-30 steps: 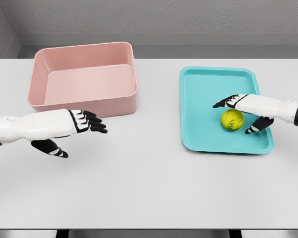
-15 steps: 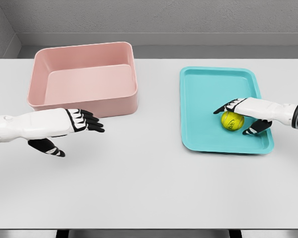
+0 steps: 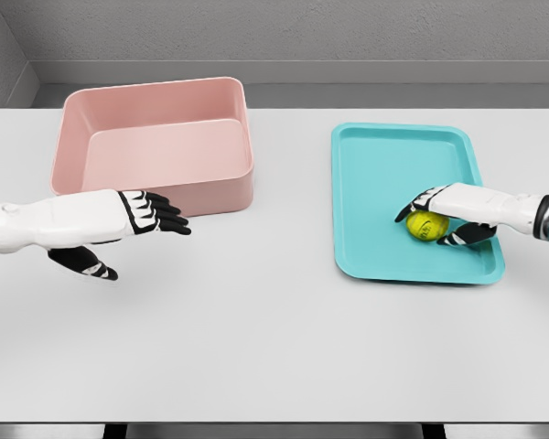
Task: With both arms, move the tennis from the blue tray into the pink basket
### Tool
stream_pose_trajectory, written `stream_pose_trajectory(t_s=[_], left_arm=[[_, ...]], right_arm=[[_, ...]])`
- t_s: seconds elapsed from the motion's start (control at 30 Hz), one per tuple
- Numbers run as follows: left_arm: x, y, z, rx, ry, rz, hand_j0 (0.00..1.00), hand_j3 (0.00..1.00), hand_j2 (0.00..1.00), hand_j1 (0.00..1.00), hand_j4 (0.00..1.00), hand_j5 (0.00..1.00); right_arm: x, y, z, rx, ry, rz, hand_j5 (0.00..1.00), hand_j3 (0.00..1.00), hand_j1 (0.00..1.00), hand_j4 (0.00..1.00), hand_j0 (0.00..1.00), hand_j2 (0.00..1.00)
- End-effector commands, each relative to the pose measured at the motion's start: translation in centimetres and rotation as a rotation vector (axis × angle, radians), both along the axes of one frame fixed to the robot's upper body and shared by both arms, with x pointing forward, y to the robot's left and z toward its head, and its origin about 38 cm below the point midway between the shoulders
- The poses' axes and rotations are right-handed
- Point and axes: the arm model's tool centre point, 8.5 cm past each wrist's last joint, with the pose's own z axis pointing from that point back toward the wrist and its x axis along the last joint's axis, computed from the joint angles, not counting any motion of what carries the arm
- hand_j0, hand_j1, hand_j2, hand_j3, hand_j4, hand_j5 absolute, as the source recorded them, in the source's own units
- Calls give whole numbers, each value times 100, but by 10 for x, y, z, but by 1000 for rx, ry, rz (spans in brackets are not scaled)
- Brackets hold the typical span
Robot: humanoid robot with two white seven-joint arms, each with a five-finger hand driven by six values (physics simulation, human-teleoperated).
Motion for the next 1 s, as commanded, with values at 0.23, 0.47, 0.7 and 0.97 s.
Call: stream_pose_trajectory(t_s=[0.23,0.47,0.7,0.97], left_arm=[[0,2,2,-2,1,5,100,100,100,100,100,100],[0,2,2,1,-2,6,100,100,100,100,100,100],[0,8,5,17,-5,17,100,100,100,100,100,100],[0,11,7,24,-9,21,100,100,100,100,100,100]], right_arm=[[-1,5,-4,8,9,14,59,59,59,59,59,59],[-1,1,4,7,-7,19,59,59,59,59,59,59],[4,9,20,15,-43,45,59,59,59,59,59,59],[-3,41,40,27,-83,152,59,59,59,59,59,59]])
